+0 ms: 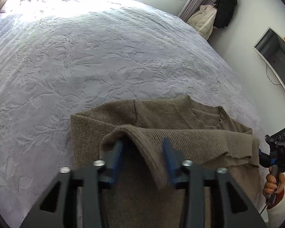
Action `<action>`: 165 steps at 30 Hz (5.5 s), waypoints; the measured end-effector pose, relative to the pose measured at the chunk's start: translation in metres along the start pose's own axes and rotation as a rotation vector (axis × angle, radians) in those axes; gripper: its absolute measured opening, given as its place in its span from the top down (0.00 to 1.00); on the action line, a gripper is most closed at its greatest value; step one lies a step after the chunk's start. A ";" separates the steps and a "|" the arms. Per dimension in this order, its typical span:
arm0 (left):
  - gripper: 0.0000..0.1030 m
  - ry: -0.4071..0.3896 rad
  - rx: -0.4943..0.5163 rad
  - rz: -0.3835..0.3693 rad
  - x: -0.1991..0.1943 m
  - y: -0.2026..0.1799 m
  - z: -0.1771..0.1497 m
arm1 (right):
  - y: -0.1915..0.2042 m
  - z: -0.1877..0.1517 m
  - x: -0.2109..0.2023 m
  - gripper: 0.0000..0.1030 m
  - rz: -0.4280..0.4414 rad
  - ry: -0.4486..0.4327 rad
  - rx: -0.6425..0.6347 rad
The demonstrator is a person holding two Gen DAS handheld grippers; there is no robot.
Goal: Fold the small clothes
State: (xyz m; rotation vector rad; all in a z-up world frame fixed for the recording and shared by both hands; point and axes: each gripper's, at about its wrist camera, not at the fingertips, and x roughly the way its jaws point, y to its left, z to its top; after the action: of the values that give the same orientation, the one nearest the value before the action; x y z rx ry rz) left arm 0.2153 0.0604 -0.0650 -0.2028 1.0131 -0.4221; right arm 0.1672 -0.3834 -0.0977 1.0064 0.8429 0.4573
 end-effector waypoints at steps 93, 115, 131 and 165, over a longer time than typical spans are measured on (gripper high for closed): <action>0.85 0.040 0.123 0.293 -0.098 0.010 -0.185 | 0.050 -0.200 -0.030 0.88 -0.375 -0.013 -0.093; 0.03 -0.020 0.111 0.358 -0.133 -0.010 -0.225 | 0.110 -0.257 -0.021 0.05 -0.505 -0.017 -0.394; 0.03 0.029 0.063 0.362 -0.136 -0.008 -0.260 | 0.128 -0.309 -0.001 0.01 -0.665 0.085 -0.566; 0.03 0.085 0.045 0.323 -0.107 -0.058 -0.252 | 0.091 -0.293 -0.033 0.01 -0.654 0.079 -0.475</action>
State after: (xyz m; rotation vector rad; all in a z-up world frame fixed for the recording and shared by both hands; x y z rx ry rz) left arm -0.0634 0.0615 -0.0920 0.0208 1.0967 -0.1597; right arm -0.0817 -0.2016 -0.0835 0.2450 1.0167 0.1190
